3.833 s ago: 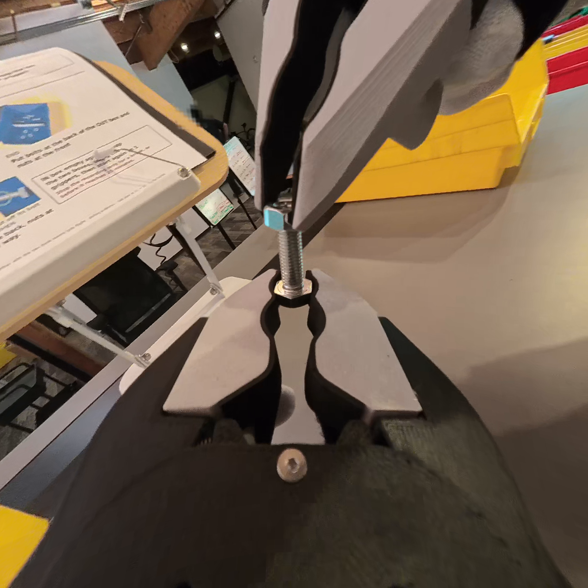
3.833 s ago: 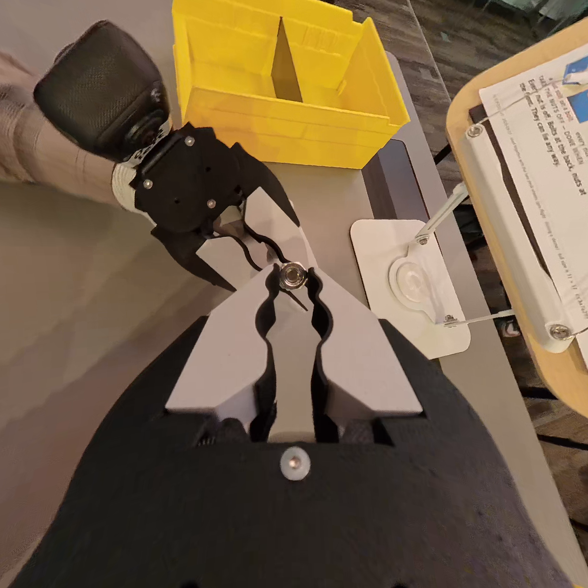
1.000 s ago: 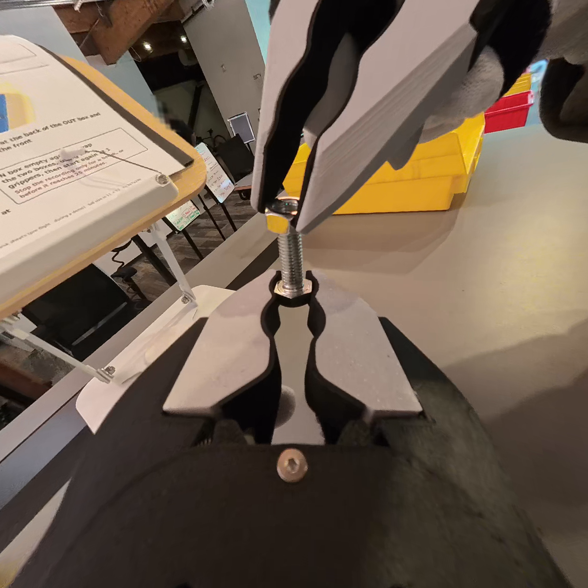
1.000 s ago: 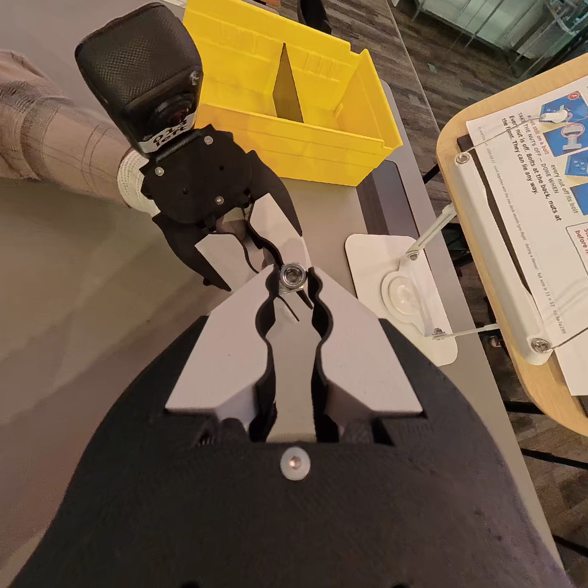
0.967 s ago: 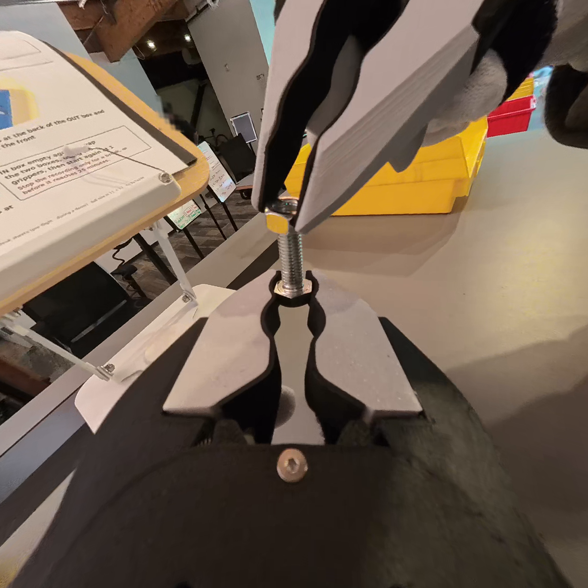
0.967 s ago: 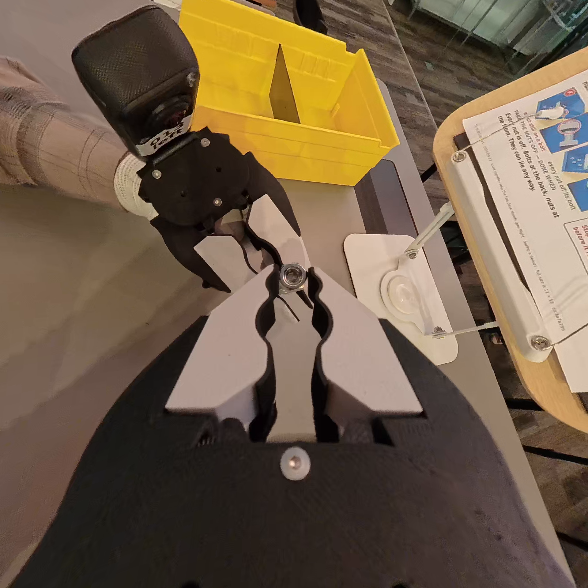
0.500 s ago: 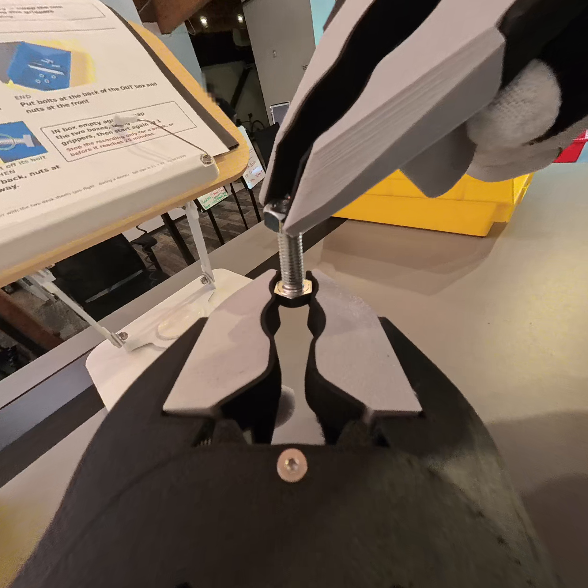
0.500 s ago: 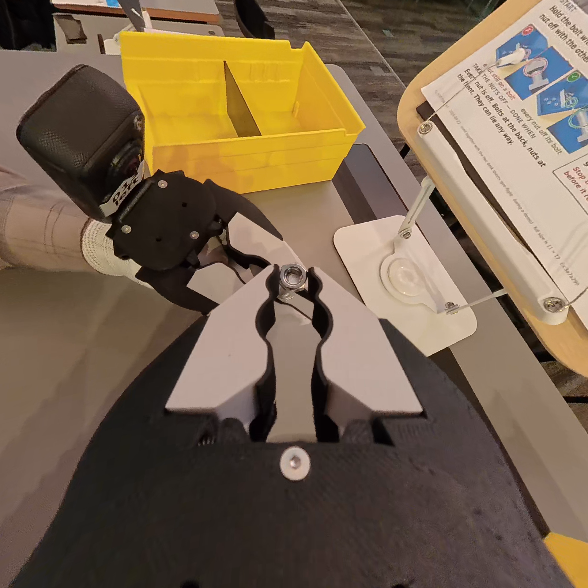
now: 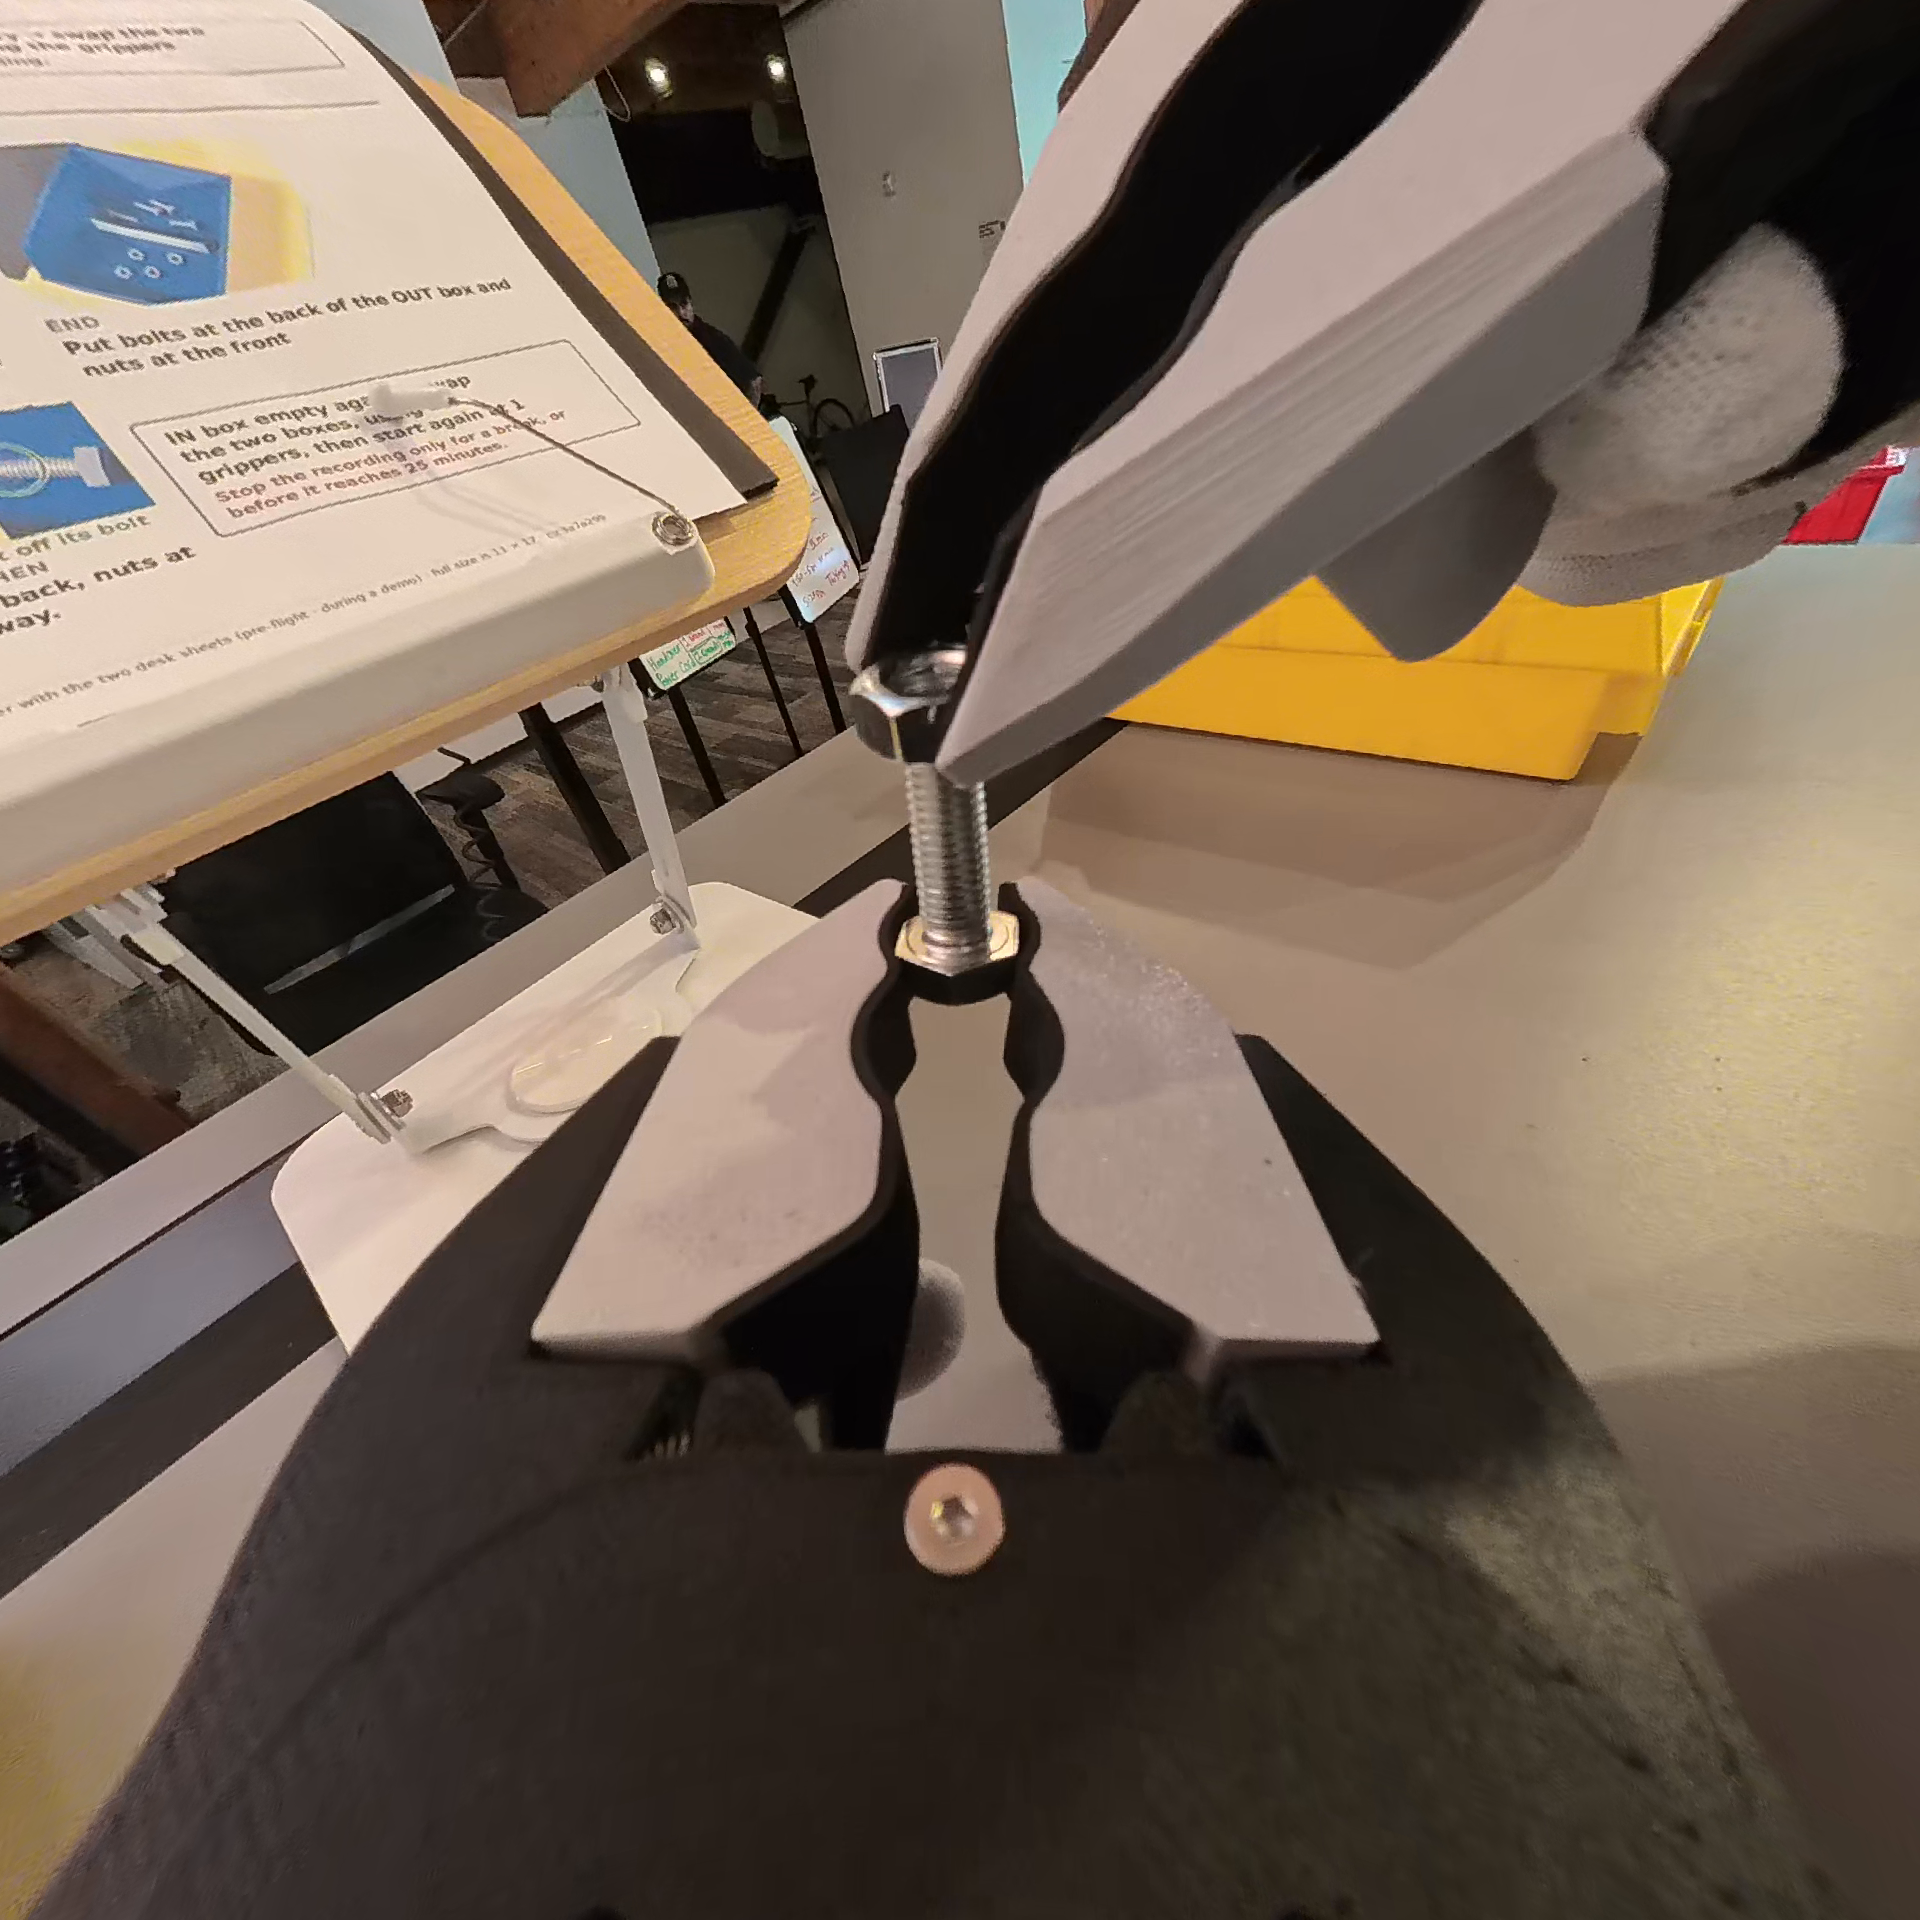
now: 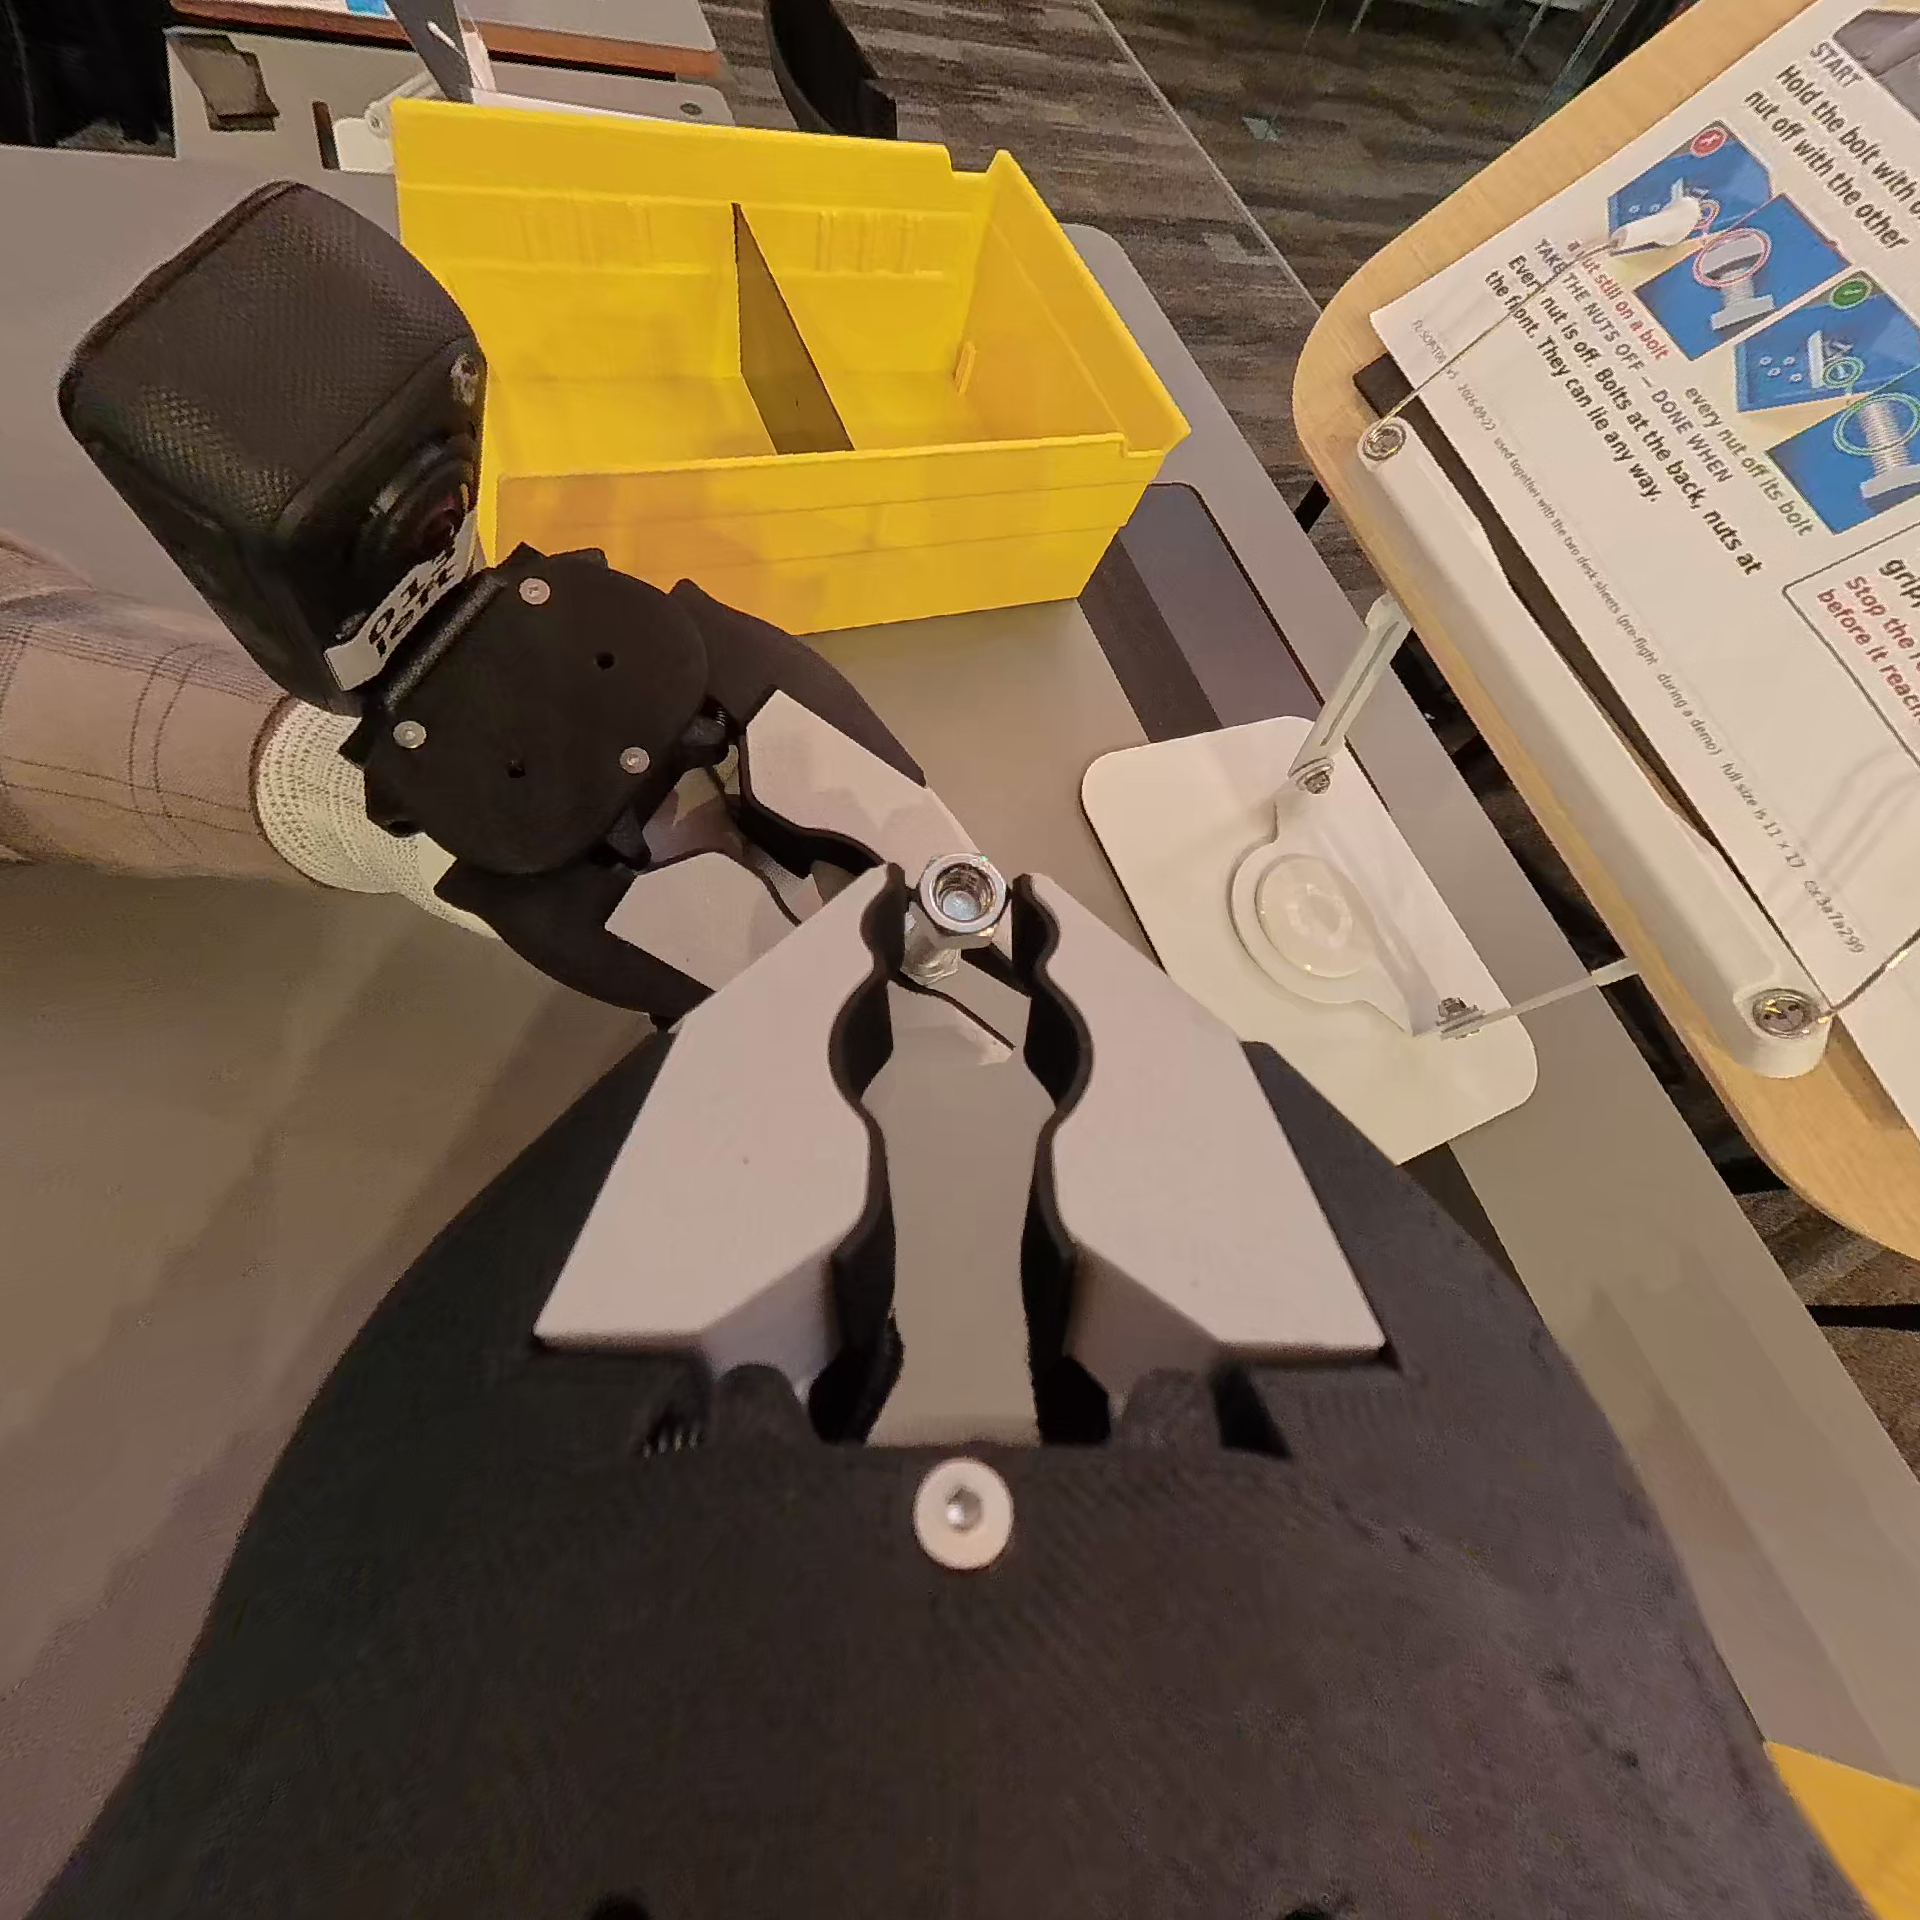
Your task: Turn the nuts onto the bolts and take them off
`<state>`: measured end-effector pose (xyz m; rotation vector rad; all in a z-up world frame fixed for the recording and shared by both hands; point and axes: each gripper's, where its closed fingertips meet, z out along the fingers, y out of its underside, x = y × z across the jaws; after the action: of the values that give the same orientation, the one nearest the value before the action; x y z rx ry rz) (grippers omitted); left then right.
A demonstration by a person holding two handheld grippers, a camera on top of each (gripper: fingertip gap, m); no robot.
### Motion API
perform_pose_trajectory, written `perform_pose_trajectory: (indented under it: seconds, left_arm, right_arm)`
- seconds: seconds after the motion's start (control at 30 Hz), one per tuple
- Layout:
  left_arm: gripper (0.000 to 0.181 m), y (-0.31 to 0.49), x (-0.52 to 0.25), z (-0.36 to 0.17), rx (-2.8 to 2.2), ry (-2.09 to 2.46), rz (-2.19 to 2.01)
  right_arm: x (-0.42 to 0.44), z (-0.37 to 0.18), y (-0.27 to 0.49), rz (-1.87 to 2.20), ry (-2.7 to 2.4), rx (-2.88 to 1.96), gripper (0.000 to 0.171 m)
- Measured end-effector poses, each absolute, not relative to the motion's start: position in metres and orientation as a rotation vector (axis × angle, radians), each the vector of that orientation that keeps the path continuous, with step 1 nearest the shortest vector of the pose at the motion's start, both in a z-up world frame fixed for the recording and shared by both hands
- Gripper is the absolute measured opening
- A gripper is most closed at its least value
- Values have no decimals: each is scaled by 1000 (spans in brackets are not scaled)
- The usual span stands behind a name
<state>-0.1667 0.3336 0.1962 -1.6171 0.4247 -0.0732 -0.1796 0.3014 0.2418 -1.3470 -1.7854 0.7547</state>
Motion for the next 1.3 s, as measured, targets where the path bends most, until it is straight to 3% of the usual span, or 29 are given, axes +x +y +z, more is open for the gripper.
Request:
perform_pose_trajectory:
  seconds: [0.03,1.3]
  left_arm:
    - [14,334,-166,196,-1617,425,-74]
    - [14,334,-169,200,-1607,418,-68]
  right_arm:
    - [-179,242,301,754,-1786,-1346,18]
    - [-173,243,300,705,-1822,-1324,17]
